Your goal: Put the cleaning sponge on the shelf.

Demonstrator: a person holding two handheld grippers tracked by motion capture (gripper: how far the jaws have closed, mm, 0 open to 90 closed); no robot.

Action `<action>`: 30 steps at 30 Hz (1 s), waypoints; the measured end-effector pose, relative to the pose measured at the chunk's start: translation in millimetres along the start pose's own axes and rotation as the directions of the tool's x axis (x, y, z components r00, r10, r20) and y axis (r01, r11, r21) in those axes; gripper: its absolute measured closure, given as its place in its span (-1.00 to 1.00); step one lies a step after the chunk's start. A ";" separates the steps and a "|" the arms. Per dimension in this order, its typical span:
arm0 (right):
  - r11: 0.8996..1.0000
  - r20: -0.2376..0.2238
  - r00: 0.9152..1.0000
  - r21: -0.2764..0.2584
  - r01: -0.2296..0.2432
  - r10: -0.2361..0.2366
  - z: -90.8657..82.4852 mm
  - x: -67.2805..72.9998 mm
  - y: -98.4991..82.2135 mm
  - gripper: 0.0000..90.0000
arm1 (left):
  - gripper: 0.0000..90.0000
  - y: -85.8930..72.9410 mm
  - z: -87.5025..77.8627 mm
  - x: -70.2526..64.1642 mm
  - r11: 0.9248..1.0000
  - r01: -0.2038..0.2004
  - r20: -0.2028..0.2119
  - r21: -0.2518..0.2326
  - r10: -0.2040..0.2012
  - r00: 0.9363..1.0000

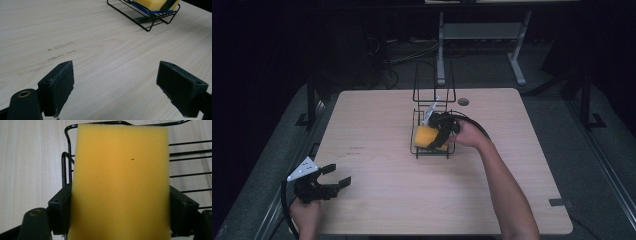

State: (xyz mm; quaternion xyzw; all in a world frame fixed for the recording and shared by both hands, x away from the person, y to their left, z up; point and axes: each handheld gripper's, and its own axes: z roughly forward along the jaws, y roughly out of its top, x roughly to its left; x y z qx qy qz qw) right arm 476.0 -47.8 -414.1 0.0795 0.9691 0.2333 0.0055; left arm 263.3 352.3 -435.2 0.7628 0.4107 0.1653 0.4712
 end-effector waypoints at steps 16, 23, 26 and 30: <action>1.000 -0.012 1.000 0.010 -0.002 0.002 -0.6 -1.9 -2.3 -0.52 | -0.69 -0.6 1.7 0.4 1.000 0.004 0.007 -0.001 -0.004 1.000; 1.000 -0.025 1.000 0.018 -0.013 0.013 -1.0 -3.3 1.3 -0.53 | -0.69 -0.6 2.0 0.3 1.000 0.005 0.008 0.002 -0.005 1.000; 1.000 -0.024 1.000 -0.003 -0.018 0.018 0.2 -4.3 2.1 -0.59 | -0.69 -0.9 1.4 0.8 1.000 0.007 0.009 -0.001 -0.007 1.000; 1.000 -0.020 1.000 0.003 -0.024 0.024 2.7 -2.6 1.7 -0.62 | -0.69 -0.8 1.2 0.8 1.000 0.006 0.009 -0.002 -0.006 1.000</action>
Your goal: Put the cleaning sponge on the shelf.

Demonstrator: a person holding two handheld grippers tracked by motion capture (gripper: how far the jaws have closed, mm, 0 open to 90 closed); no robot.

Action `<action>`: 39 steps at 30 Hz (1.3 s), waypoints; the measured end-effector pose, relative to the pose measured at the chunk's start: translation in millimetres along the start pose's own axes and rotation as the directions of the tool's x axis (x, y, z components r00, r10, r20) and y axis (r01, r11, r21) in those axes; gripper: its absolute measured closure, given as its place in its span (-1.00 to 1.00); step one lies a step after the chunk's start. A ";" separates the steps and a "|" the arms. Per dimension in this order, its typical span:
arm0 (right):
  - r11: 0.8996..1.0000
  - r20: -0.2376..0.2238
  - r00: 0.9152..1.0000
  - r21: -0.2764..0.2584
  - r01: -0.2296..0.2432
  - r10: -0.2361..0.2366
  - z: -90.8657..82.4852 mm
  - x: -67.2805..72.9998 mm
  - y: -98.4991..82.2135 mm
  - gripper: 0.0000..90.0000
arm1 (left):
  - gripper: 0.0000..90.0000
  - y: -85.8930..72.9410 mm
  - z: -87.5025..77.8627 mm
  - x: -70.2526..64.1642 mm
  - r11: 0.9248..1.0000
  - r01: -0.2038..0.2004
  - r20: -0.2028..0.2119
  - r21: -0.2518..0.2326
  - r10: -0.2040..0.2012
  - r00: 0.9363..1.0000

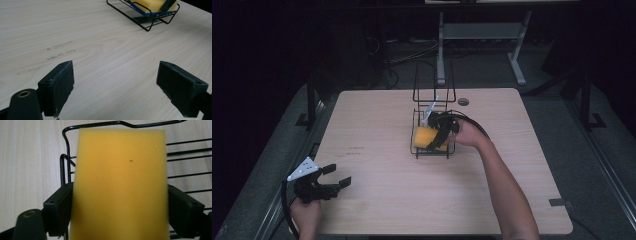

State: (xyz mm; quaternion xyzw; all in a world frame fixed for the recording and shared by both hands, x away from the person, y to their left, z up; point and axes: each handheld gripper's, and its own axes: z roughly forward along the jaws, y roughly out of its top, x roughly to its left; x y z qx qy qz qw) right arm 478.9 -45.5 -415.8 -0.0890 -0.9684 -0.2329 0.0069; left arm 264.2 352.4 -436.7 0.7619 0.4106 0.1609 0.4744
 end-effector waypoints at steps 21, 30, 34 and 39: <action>0.999 0.052 0.998 -0.040 0.031 -0.029 -13.1 8.9 2.7 -0.63 | -0.69 -0.4 2.0 -0.4 1.000 -0.001 0.003 0.008 0.001 1.000; 0.998 0.062 0.997 -0.045 0.041 -0.039 -16.0 13.6 4.4 -0.62 | -0.69 -0.1 2.3 -0.7 1.000 -0.003 0.003 0.011 0.003 1.000; 0.998 0.060 0.997 -0.053 0.047 -0.044 -17.3 15.1 4.5 -0.63 | -0.69 0.0 2.5 -1.2 1.000 -0.003 0.004 0.009 0.003 1.000; 0.998 0.069 0.996 -0.047 0.050 -0.047 -18.9 17.6 3.8 -0.63 | -0.69 0.2 3.1 -1.7 1.000 -0.005 0.004 0.010 0.005 1.000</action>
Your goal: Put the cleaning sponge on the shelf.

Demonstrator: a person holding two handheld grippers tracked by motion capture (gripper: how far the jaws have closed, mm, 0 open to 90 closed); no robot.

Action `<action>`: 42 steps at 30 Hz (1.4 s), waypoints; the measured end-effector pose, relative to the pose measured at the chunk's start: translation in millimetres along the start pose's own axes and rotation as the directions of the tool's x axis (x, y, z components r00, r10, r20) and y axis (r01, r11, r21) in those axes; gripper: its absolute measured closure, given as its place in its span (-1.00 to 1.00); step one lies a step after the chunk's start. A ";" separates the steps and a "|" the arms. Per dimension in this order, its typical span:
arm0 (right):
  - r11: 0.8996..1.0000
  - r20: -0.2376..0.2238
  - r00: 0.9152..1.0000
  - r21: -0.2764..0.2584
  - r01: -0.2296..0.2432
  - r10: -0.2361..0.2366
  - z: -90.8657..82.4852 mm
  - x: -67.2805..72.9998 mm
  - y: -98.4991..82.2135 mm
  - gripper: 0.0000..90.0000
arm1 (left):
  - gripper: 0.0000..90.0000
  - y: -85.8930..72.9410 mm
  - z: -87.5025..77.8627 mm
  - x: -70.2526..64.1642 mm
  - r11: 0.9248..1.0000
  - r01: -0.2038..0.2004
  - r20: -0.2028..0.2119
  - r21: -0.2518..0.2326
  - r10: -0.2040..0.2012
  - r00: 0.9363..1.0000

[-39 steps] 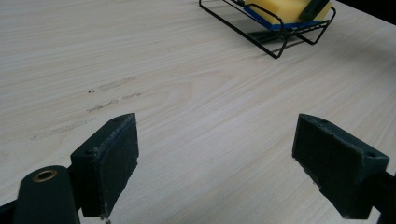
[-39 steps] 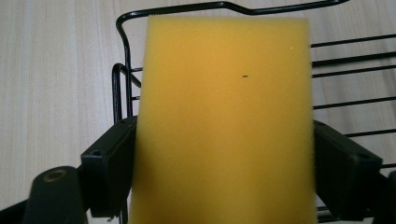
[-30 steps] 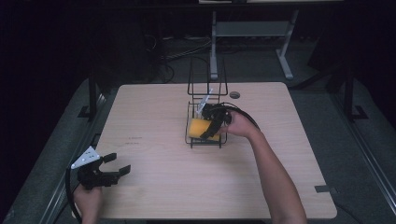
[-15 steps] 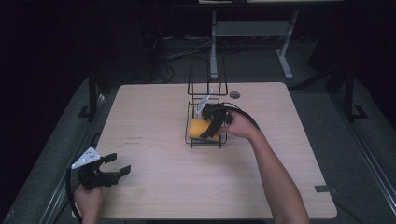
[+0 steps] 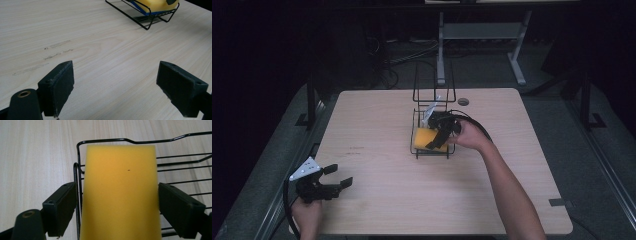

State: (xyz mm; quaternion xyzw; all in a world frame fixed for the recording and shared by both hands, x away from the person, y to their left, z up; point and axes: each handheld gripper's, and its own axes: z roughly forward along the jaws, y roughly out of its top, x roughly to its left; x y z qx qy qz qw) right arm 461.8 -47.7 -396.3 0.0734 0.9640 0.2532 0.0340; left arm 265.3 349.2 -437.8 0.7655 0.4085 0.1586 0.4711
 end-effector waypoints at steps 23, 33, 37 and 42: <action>0.998 0.033 0.999 -0.054 0.021 -0.019 -12.4 10.4 -5.6 -0.61 | -0.69 0.8 -0.4 -1.1 1.000 -0.001 0.001 -0.002 0.001 1.000; 0.998 0.026 1.000 -0.057 0.013 -0.012 -7.3 9.8 -2.7 -0.63 | -0.69 0.2 -1.3 0.2 1.000 0.003 0.002 -0.004 -0.003 1.000; 0.998 0.019 1.000 -0.069 0.008 -0.006 -9.8 11.9 -1.0 -0.63 | -0.69 0.5 -1.3 -0.6 1.000 0.004 0.001 -0.004 -0.004 1.000; 0.997 0.010 1.000 -0.069 0.017 -0.016 -11.2 17.2 1.3 -0.63 | -0.69 0.7 -0.3 -1.1 1.000 -0.002 0.003 0.000 0.002 1.000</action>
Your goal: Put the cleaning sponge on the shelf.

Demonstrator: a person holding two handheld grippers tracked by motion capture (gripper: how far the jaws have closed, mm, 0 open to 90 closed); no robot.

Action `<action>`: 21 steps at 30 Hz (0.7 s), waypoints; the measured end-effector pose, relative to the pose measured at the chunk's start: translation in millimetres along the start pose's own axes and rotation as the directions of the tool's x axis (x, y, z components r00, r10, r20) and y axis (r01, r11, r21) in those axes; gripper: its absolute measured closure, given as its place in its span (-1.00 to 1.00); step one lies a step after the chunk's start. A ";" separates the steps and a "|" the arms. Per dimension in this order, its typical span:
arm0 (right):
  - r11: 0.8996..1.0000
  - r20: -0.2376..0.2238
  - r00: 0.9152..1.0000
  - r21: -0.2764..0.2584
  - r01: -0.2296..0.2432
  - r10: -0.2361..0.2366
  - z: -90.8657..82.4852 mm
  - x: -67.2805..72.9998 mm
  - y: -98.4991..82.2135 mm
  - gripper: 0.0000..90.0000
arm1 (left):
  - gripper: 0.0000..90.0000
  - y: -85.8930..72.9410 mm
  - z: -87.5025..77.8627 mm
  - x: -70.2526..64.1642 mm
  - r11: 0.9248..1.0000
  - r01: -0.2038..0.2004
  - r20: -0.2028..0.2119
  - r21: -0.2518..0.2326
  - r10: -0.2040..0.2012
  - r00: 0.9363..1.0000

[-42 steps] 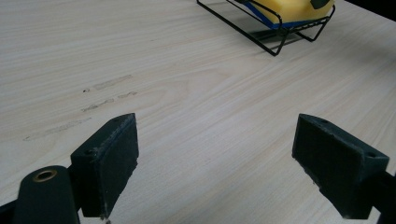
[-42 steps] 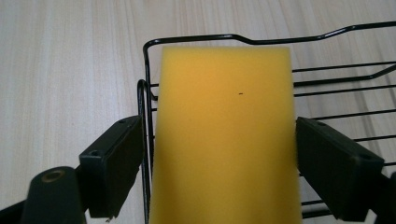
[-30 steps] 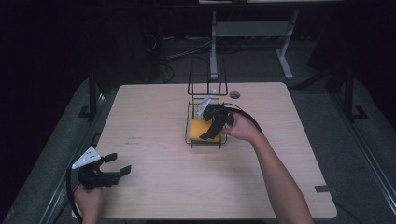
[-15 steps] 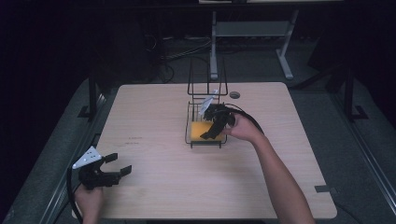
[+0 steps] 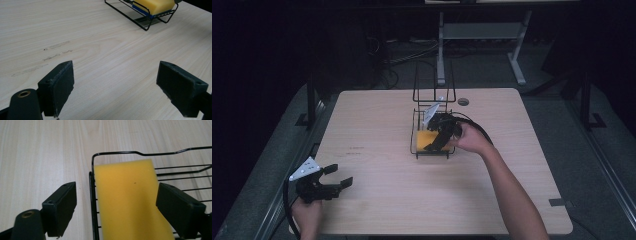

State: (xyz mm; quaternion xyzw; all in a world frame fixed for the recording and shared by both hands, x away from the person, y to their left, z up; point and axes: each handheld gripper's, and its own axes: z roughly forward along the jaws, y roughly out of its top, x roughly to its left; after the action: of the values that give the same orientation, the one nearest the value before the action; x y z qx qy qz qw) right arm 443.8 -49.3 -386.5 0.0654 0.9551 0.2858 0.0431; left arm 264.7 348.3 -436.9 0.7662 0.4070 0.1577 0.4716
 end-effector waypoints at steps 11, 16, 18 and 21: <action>1.000 -0.003 1.000 -0.011 0.004 -0.004 2.1 8.8 -2.0 -0.63 | -0.69 0.3 1.0 -1.2 1.000 -0.001 0.003 -0.001 0.001 1.000; 1.000 -0.007 1.000 -0.015 0.005 -0.006 3.5 13.2 -2.1 -0.63 | -0.69 0.3 1.0 -2.0 1.000 0.000 0.001 -0.004 0.000 1.000; 1.000 -0.010 1.000 -0.021 0.018 -0.018 3.4 14.9 -0.9 -0.63 | -0.69 0.3 0.8 -1.5 1.000 0.001 0.003 -0.002 -0.001 1.000; 1.000 -0.002 1.000 -0.022 0.021 -0.021 4.3 18.9 -0.7 -0.63 | -0.69 0.3 0.6 -1.8 1.000 0.001 0.002 -0.003 -0.001 1.000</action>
State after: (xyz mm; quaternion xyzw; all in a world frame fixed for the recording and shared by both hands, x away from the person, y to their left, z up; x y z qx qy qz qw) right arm 425.5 -44.7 -391.2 0.0544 0.9525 0.2961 0.0458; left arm 264.1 346.5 -436.7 0.7654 0.4065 0.1573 0.4734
